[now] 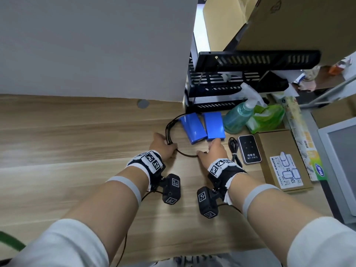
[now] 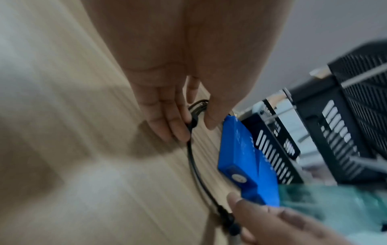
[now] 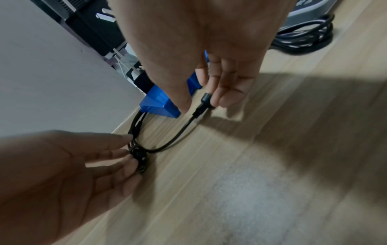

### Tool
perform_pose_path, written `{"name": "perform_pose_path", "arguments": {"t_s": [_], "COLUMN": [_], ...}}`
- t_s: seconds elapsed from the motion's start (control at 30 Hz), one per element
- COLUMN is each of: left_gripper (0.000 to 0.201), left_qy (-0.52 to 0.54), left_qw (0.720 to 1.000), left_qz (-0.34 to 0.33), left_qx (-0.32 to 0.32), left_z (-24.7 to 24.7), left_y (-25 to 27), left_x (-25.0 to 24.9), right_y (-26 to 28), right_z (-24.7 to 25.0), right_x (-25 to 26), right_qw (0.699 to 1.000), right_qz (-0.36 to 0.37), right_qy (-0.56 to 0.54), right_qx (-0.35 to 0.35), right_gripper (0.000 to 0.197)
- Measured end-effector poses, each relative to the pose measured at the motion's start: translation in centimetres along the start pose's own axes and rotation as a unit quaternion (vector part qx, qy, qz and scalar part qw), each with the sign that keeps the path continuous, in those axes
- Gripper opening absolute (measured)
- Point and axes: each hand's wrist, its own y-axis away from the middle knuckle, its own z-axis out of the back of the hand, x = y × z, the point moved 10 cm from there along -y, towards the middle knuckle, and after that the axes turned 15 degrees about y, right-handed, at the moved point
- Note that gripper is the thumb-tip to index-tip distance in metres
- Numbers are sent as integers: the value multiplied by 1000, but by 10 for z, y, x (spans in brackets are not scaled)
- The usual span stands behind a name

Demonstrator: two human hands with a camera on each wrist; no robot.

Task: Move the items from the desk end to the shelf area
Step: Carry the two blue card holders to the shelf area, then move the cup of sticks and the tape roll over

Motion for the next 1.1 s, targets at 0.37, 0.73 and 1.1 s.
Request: {"name": "perform_pose_path", "arguments": {"t_s": [0.37,0.73,1.1], "left_gripper": [41,13,14], "left_qy": [62,372,497], "left_qw": [996,891,757], "left_qz": [23,-68,-161], "left_qx": [-55,-252,-391], "left_z": [50,249,541], "left_y": [59,250,391], "left_x": [29,65,187], "right_y": [37,227,476], "right_z": [15,-39,-166], "right_x": [42,257,487], "right_qw": [990,908,826], "right_qz": [124,377,486], "right_qy": [-49,-72,-71], "right_qx": [38,170,277], "right_gripper": [8,17,12]}}
